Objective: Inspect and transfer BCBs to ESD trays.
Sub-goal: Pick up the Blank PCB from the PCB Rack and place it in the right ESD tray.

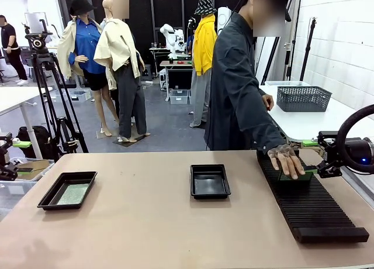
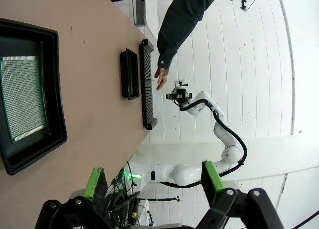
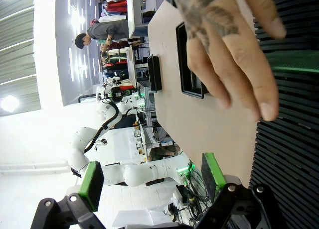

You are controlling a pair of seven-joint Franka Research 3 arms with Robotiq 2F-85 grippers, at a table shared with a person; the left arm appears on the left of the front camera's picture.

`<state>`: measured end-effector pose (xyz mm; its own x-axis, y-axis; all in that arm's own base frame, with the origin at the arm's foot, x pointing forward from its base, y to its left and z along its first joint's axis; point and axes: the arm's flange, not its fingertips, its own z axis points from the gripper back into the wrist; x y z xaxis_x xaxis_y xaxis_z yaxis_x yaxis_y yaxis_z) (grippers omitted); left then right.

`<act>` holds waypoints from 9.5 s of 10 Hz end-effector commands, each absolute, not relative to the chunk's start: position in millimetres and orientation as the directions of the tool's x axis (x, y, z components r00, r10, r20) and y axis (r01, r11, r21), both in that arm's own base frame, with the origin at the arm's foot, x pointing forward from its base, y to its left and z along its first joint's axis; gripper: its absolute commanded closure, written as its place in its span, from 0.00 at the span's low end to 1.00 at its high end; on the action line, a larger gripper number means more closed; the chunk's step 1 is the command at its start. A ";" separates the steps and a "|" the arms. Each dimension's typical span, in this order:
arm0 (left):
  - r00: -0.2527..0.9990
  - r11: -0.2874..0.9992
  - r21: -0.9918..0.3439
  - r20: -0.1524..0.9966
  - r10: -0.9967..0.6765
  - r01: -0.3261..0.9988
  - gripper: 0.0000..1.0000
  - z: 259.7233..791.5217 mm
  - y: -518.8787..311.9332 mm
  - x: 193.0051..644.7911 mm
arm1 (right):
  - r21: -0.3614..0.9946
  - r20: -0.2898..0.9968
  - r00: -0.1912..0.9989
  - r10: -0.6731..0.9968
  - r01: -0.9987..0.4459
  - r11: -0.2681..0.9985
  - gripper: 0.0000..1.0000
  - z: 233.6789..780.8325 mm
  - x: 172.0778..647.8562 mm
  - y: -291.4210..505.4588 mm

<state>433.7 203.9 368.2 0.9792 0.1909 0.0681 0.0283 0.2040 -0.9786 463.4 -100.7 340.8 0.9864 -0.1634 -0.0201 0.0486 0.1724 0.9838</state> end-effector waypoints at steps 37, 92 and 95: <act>0.979 0.207 -0.978 0.071 0.191 0.031 0.00 369.8 204.6 433.2 | -0.046 0.072 0.083 0.994 -0.995 0.086 0.00 406.1 603.1 4.8; 0.979 0.207 -0.978 0.071 0.191 0.031 0.00 369.8 204.6 433.2 | 0.001 0.038 0.055 0.998 -0.998 0.055 1.00 371.1 582.9 12.2; 0.979 0.207 -0.978 0.071 0.191 0.031 0.00 369.8 204.6 433.2 | -0.026 -0.006 0.070 0.997 -0.997 0.070 1.00 412.3 580.3 18.1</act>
<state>434.1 204.2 368.1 0.9793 0.1908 0.0681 0.0282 0.2047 -0.9784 582.7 13.3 396.5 0.0546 0.9974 0.0477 -0.9982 0.0558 -0.0224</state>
